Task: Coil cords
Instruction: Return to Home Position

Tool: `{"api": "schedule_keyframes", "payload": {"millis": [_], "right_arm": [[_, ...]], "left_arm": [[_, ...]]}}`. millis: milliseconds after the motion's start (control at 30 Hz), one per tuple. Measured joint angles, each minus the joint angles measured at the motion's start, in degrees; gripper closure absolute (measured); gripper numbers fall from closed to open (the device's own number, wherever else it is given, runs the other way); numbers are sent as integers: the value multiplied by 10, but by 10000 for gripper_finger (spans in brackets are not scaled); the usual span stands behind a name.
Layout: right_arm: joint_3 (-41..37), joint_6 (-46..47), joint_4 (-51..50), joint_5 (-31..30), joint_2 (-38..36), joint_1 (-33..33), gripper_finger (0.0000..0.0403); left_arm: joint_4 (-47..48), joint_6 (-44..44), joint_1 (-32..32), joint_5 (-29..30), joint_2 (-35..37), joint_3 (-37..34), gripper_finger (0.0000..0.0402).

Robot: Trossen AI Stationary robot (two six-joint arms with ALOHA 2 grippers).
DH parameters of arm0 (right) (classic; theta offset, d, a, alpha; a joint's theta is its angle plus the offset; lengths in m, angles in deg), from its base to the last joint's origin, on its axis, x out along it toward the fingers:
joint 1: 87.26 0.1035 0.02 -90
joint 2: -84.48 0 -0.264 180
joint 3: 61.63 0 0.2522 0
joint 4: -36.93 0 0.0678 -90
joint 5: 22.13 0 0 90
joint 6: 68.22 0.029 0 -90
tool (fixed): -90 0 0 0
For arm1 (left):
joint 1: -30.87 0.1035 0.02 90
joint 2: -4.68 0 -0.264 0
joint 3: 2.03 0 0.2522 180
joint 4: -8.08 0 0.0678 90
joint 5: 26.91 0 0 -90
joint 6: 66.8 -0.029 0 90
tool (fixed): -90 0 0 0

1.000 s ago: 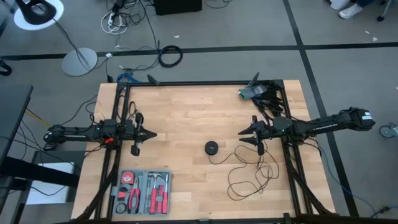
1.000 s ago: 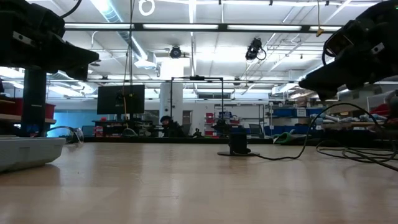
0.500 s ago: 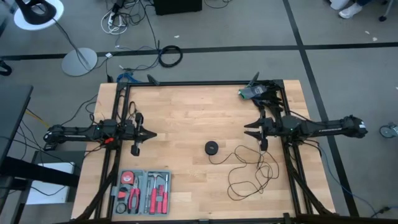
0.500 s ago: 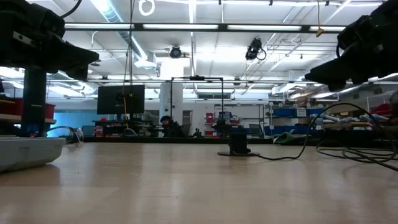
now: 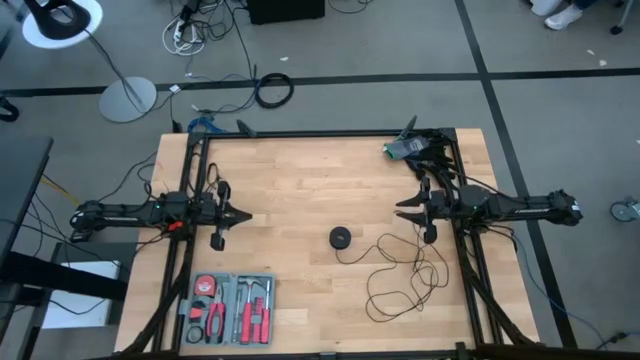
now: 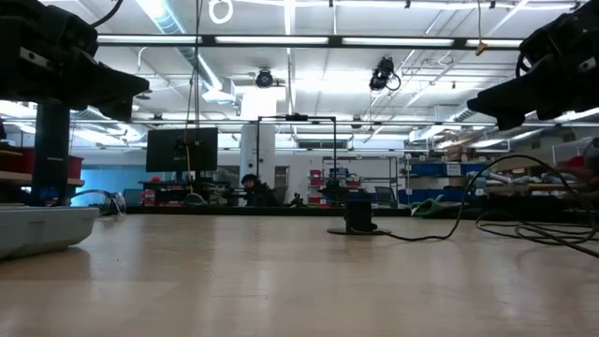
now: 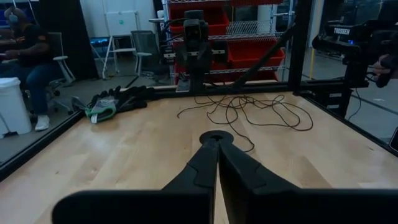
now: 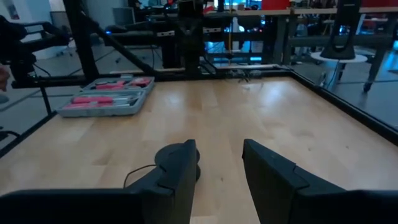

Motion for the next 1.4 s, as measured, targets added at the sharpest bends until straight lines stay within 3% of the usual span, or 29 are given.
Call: {"api": "schedule_keyframes", "payload": {"millis": [200, 500, 867, 1100, 1400], "right_arm": [[0, 2, -1, 10, 0, 0, 270], [-2, 91, 9, 12, 0, 0, 268], [0, 54, -3, 30, 13, 0, 268], [0, -2, -7, 44, 112, 3, 269], [-4, 21, 38, 42, 297, 2, 269]], "left_arm": [[-2, 0, 0, 0, 0, 0, 380], [-2, 0, 0, 0, 0, 0, 380], [-3, 0, 0, 0, 0, 0, 380], [-3, 0, 0, 0, 0, 0, 380], [-3, 0, 0, 0, 0, 0, 380]]}}
